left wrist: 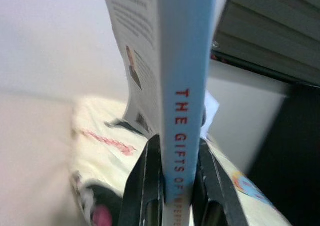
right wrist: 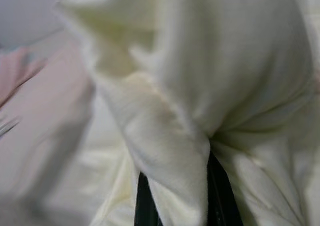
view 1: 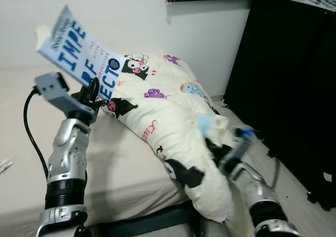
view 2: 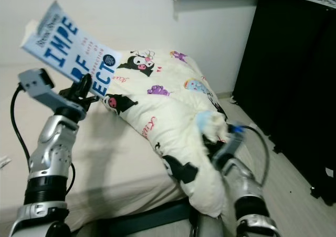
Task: Clean up the room
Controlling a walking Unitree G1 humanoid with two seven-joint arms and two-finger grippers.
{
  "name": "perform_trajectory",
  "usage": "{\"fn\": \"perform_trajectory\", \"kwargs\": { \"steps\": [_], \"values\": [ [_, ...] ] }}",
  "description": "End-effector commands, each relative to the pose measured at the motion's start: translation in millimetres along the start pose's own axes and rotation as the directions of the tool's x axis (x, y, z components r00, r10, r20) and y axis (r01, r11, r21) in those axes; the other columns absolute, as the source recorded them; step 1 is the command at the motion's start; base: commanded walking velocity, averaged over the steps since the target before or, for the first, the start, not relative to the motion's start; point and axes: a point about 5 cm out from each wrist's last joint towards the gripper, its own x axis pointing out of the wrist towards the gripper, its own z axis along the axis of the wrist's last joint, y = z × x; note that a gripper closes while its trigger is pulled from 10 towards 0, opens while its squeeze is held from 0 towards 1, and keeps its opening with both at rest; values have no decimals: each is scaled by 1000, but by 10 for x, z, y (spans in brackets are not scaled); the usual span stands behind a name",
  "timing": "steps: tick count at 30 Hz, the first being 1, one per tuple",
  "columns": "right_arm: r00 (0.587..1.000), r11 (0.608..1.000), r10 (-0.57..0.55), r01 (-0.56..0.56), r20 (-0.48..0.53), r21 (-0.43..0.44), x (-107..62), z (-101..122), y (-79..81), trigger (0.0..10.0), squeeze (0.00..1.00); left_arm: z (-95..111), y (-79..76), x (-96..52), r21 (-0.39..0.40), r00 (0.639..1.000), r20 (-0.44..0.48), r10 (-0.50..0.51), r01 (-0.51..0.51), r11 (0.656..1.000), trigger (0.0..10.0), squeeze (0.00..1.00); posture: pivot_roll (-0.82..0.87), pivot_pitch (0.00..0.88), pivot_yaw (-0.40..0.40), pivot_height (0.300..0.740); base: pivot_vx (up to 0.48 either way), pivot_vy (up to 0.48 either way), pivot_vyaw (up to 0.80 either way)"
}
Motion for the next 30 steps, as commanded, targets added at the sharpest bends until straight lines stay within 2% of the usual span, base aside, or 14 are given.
{"fn": "perform_trajectory", "kwargs": {
  "steps": [1,5,6,8,10,11,12,19,20,23,24,25,26,30],
  "values": [
    [992,993,112,-115,-62,-35,80,-83,185,0,0,183,8,57,56,997,81,11,-15,998,0,0,-9,14,-45,468,0,0,0],
    [966,969,231,-239,-118,-61,157,-177,412,0,0,243,26,68,97,994,105,30,-40,994,0,0,-2,16,-49,468,0,0,0],
    [910,920,373,-388,-182,-51,212,-298,669,0,0,312,36,65,142,991,130,43,-61,988,0,0,14,14,-63,468,0,0,0],
    [910,920,373,-388,-182,-51,212,-298,669,0,0,312,36,65,142,991,130,43,-61,988,0,0,14,14,-63,468,0,0,0],
    [722,771,608,-637,-330,27,107,-521,1008,0,0,353,43,27,196,988,144,53,-81,977,0,0,26,13,-75,468,0,0,0],
    [722,771,608,-637,-330,27,107,-521,1008,0,0,353,43,27,196,988,144,53,-81,977,0,0,26,13,-75,468,0,0,0],
    [631,709,667,-700,-397,79,-6,-617,1060,0,0,340,44,5,203,989,139,58,-85,975,0,0,30,14,-80,468,0,0,0],
    [484,647,693,-744,-535,165,-322,-799,966,0,0,267,-2,-21,218,990,124,69,-95,971,0,0,29,13,-85,468,0,0,0],
    [457,650,673,-741,-582,169,-404,-861,914,10000,0,231,-28,-21,219,991,114,68,-92,971,0,0,23,11,-82,468,0,0,0],
    [427,667,632,-725,-647,172,-514,-956,821,10000,51,170,-69,-15,209,994,92,62,-81,975,0,0,19,10,-80,468,0,0,0],
    [430,693,596,-701,-678,165,-554,-997,756,10000,667,118,-96,-9,200,996,69,55,-68,977,0,0,14,9,-77,468,0,0,0],
    [430,693,596,-701,-678,165,-554,-997,756,10000,667,118,-96,-9,200,996,69,55,-68,977,0,0,14,9,-77,468,0,0,0],
    [451,717,574,-680,-683,153,-553,-1004,717,10000,1000,86,-110,-11,199,997,55,48,-58,978,0,0,11,6,-76,468,0,0,0],
    [483,744,541,-657,-688,123,-549,-1010,668,10000,1000,49,-120,-16,194,998,38,42,-49,980,0,0,6,5,-72,468,0,0,0]
  ]
}}
